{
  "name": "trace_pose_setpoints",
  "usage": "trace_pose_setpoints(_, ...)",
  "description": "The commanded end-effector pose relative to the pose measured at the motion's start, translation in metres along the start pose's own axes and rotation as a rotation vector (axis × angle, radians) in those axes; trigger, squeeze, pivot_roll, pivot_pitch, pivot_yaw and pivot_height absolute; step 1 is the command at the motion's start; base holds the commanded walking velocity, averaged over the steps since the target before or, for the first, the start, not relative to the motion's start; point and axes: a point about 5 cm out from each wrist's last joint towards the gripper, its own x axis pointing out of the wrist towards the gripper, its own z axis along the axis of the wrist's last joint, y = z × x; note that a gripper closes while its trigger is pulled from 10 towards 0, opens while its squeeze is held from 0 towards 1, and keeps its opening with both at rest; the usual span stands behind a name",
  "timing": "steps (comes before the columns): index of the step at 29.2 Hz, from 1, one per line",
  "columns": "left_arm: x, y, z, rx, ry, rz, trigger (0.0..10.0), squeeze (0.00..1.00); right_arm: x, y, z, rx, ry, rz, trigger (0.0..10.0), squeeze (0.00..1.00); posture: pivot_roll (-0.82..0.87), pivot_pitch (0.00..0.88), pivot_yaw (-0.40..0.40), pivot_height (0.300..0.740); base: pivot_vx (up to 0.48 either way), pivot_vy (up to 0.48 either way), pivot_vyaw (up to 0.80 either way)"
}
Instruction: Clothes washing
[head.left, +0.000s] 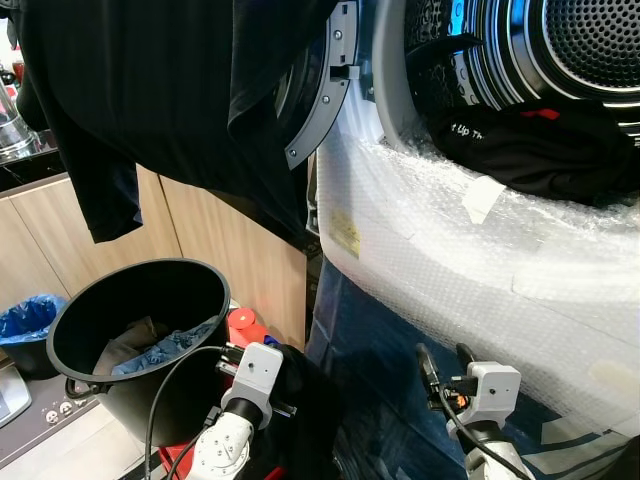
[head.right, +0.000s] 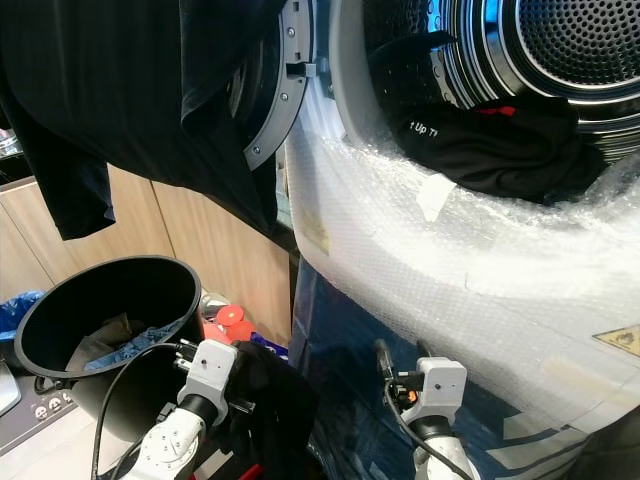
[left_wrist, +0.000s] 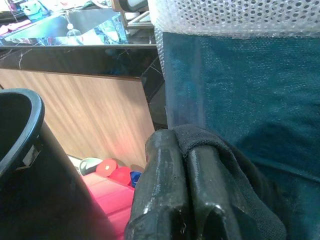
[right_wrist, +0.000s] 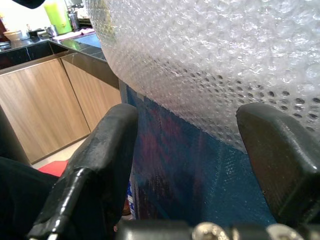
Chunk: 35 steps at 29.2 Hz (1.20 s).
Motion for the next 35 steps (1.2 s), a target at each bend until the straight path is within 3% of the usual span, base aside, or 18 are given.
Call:
trace_pose_setpoints(1,-0.001,0.002,0.005,0.002,-0.032,0.003,10.0,0.00,-0.001,-0.001,0.001,0.001,-0.009,-0.002,10.0,0.00,-0.03,0.000,-0.005,0.740,0.000,0.000,0.00)
trace_pose_setpoints(13,-0.017,0.004,0.003,0.043,-0.084,0.060,10.0,0.00,-0.013,-0.007,0.007,-0.046,-0.057,0.020,10.0,0.00,-0.03,0.000,0.003,0.740,0.000,0.000,0.00)
trace_pose_setpoints(21,-0.029,0.014,0.007,0.074,-0.117,0.080,10.0,0.00,-0.033,-0.016,0.014,-0.100,-0.101,0.042,10.0,0.00,-0.04,0.000,0.028,0.740,0.000,0.000,0.00)
trace_pose_setpoints(35,-0.033,0.012,0.002,0.090,-0.077,0.049,10.0,0.00,-0.038,-0.006,0.008,-0.107,-0.072,0.091,10.0,0.00,-0.05,0.000,0.037,0.740,0.000,0.000,0.00)
